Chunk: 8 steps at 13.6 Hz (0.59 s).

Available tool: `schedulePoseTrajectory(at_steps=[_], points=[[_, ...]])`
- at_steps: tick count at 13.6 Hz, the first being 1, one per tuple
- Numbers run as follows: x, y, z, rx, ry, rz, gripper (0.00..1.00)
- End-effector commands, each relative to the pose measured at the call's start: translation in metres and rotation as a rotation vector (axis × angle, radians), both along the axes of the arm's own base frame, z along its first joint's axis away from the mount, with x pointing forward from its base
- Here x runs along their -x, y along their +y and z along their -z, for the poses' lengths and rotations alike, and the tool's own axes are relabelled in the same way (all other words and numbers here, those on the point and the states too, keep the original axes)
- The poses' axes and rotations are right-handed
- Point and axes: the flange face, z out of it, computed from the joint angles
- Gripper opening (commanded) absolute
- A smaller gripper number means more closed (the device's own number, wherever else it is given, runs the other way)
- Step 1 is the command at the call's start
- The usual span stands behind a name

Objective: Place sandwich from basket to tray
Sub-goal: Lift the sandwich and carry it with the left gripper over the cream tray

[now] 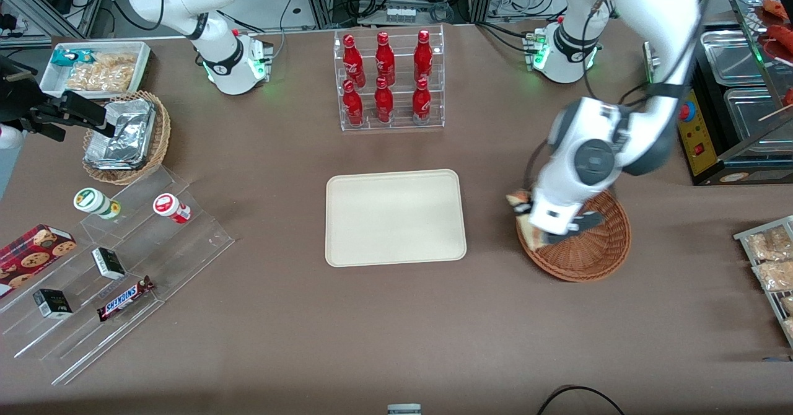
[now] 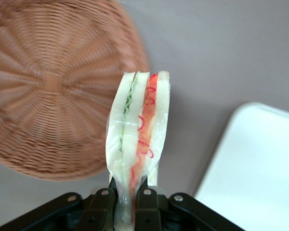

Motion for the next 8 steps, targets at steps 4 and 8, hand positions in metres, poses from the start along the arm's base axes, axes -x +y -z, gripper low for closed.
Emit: schedulePoseTrajectory(at_steps=[4,8], points=[[0.008,-0.136,0.035,0.005,0.001,0.105,0.1],[0.019,-0.196,0.044,0.03,-0.017,0.094,0.1]])
